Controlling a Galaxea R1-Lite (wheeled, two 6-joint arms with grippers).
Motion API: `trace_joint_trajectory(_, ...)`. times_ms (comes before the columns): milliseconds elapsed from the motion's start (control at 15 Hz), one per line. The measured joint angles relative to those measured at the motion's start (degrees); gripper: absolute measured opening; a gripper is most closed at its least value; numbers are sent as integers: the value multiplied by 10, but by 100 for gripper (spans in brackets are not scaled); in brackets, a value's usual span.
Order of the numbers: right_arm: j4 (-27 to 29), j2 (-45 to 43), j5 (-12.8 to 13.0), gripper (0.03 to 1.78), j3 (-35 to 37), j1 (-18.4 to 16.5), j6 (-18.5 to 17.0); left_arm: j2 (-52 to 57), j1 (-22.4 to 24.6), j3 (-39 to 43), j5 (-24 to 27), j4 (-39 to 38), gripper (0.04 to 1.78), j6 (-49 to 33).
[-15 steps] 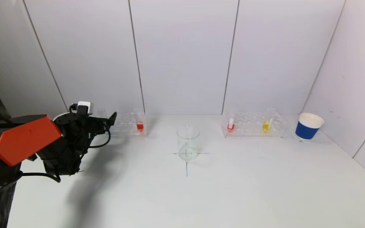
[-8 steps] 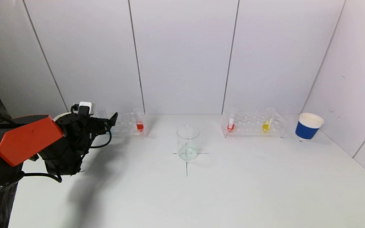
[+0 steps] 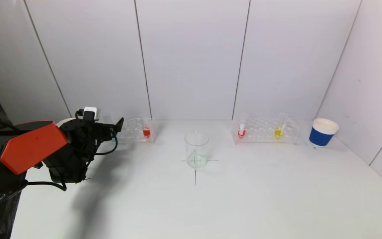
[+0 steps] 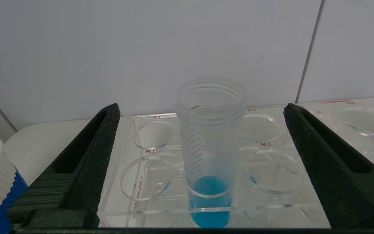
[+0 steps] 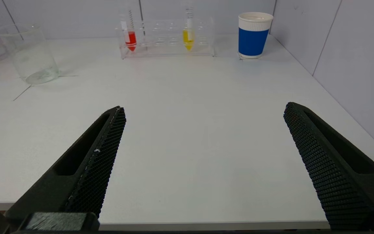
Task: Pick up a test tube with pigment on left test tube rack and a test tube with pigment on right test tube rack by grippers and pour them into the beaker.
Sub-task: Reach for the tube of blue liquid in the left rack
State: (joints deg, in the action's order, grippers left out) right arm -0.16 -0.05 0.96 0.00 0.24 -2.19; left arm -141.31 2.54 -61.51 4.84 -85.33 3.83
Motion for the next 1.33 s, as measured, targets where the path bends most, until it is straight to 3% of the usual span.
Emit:
trace_joint_trajectory(1000, 0, 0, 0, 177, 0, 0, 0, -1, -2, 0, 0, -1, 176, 0)
trace_joint_trajectory(1133, 0, 0, 0, 177, 0, 0, 0, -1, -2, -1, -1, -2, 171, 0)
trace_joint_trajectory(1333, 0, 0, 0, 177, 0, 0, 0, -2, -2, -2, -3, -2, 143, 0)
